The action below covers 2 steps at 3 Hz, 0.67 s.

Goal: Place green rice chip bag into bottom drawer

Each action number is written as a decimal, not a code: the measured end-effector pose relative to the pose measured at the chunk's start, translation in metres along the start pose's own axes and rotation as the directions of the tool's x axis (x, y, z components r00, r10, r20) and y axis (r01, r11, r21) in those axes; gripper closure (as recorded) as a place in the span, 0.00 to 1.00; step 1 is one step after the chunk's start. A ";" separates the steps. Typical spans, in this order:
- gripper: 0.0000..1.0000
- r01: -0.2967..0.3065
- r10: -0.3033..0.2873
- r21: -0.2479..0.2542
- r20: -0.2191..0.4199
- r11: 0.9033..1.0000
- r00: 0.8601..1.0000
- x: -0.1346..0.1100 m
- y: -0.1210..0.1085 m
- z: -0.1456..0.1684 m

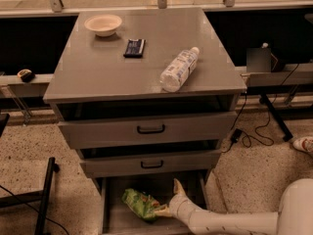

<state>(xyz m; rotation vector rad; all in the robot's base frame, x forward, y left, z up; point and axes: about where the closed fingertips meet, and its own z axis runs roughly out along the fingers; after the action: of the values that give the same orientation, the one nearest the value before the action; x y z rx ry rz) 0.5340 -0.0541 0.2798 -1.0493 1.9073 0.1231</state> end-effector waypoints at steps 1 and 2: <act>0.00 0.013 -0.013 -0.024 0.013 1.000 1.000 -0.005 -0.001 -0.003; 0.00 0.072 -0.069 -0.043 0.067 0.996 0.995 -0.030 -0.031 -0.024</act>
Offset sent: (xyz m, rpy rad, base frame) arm -0.0193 -0.0139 0.0847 0.0022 -0.0014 0.3777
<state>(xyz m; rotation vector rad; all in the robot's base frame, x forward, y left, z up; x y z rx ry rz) 0.5457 -0.0668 0.3262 -1.1285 1.8134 0.1588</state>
